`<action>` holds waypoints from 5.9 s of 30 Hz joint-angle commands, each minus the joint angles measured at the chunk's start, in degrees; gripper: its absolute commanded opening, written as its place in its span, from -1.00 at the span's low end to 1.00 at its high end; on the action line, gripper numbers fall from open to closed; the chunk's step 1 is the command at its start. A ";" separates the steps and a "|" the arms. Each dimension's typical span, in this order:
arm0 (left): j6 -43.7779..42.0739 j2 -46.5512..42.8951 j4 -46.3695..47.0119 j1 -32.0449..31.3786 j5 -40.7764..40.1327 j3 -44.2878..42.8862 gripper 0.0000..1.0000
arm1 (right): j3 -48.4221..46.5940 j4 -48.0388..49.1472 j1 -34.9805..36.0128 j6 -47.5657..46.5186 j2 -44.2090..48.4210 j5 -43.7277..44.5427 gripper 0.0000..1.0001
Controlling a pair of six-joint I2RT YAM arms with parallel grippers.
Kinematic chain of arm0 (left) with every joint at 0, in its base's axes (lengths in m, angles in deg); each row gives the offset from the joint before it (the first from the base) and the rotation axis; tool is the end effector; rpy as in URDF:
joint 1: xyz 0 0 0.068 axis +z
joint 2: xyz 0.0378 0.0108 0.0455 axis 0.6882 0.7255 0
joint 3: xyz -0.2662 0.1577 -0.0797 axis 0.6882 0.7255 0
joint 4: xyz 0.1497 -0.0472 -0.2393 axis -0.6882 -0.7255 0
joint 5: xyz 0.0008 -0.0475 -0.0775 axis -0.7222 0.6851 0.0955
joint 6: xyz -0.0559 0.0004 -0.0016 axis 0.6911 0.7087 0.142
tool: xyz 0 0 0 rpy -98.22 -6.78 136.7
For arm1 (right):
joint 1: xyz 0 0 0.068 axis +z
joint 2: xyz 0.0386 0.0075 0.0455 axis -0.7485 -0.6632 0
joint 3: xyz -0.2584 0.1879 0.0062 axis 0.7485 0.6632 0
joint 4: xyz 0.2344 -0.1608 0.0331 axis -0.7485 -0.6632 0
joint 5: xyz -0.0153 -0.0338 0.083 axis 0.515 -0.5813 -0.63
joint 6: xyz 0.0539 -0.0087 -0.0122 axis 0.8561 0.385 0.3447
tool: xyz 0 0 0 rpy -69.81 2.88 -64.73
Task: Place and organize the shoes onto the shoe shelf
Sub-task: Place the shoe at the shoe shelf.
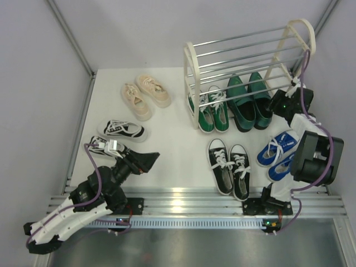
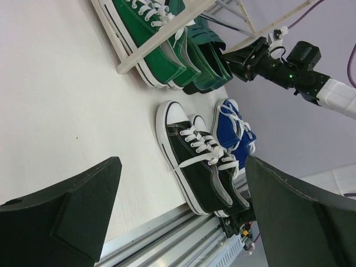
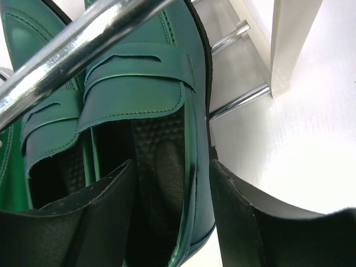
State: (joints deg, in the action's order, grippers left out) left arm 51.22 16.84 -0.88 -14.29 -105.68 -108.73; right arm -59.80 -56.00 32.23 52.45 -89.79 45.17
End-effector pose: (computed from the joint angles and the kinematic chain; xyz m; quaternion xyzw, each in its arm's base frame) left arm 0.0407 -0.0354 0.2650 -0.1075 0.7239 -0.4584 0.5042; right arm 0.3597 -0.0920 0.2528 0.1520 0.8655 0.1310 0.4589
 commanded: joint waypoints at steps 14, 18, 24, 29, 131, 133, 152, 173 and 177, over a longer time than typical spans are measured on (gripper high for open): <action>-0.77 0.86 2.43 0.21 -0.64 -0.61 0.96 | -5.95 -3.13 2.34 -7.39 -6.09 2.31 -0.32; -0.77 0.86 2.34 0.12 -0.47 -0.61 0.96 | -6.83 -3.13 2.52 -6.86 -7.41 2.31 -0.57; -0.85 0.86 2.34 0.12 -0.55 -0.87 0.96 | -8.67 -2.87 2.43 -2.48 -7.24 1.08 -1.00; -1.03 0.77 2.17 0.12 -0.47 -1.14 0.96 | -8.85 1.00 2.17 1.48 -4.87 0.37 -1.00; -2.52 -0.64 -0.21 0.21 0.41 -1.93 0.96 | -4.81 -17.19 -5.04 -42.46 4.80 -19.22 -1.00; -2.61 -0.73 -0.29 0.12 0.85 -2.10 0.96 | -4.64 -17.28 -5.74 -42.02 7.07 -20.54 -1.00; -2.26 -0.73 -1.09 0.21 0.50 -1.23 0.96 | -5.94 -32.58 -5.92 -58.63 -1.17 -18.70 -1.00; -1.12 -0.20 -1.09 0.12 0.24 -0.87 0.96 | -17.38 -24.22 -3.99 -45.36 -9.79 -16.59 -1.00; -0.68 0.06 -1.52 0.21 -0.38 -1.14 0.96 | -16.33 -23.61 -4.25 -44.74 -7.51 -11.77 -1.00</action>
State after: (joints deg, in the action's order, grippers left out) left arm 49.82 16.77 -2.48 -14.29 -105.26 -109.15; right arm -74.40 -84.09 27.46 5.94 -99.74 30.73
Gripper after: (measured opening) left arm 0.981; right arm 0.003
